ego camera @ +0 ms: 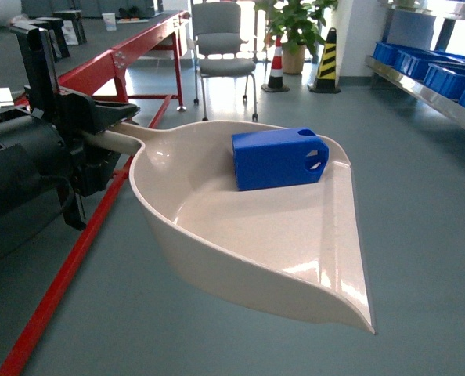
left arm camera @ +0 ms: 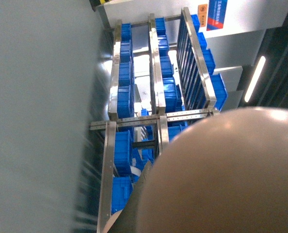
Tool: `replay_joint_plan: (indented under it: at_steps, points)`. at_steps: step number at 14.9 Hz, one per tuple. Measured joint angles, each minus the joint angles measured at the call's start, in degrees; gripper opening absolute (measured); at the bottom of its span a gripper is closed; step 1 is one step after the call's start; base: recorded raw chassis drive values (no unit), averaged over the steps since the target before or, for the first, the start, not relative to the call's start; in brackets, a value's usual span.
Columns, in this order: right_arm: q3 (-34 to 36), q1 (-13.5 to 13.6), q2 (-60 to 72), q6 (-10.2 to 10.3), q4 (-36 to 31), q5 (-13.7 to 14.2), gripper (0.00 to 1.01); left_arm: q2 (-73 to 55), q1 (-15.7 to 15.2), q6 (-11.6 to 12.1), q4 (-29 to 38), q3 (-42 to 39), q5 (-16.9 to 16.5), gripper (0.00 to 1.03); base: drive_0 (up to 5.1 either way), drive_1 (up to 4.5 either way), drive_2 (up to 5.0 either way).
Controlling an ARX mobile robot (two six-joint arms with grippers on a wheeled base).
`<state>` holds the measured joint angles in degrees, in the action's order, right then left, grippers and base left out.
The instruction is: Place part in tray to right shelf
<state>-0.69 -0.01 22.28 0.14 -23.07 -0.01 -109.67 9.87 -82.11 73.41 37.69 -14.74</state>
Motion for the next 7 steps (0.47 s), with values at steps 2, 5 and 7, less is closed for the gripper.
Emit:
replay_joint_plan:
  at_steps: [2, 5, 7]
  points:
    - [0.00, 0.00, 0.11, -0.02, 0.17, 0.00, 0.98, 0.00, -0.09, -0.02, 0.20, 0.00, 0.20, 0.13, -0.1, 4.14, -4.4]
    - [0.00, 0.00, 0.13, -0.02, 0.39, 0.00, 0.98, 0.00, -0.09, 0.00, -0.02, 0.00, 0.15, 0.13, -0.1, 4.14, -4.4]
    - [0.00, 0.00, 0.13, -0.02, 0.52, 0.00, 0.98, 0.02, -0.09, 0.04, -0.39, 0.00, 0.20, 0.13, 0.0, 4.27, -4.2]
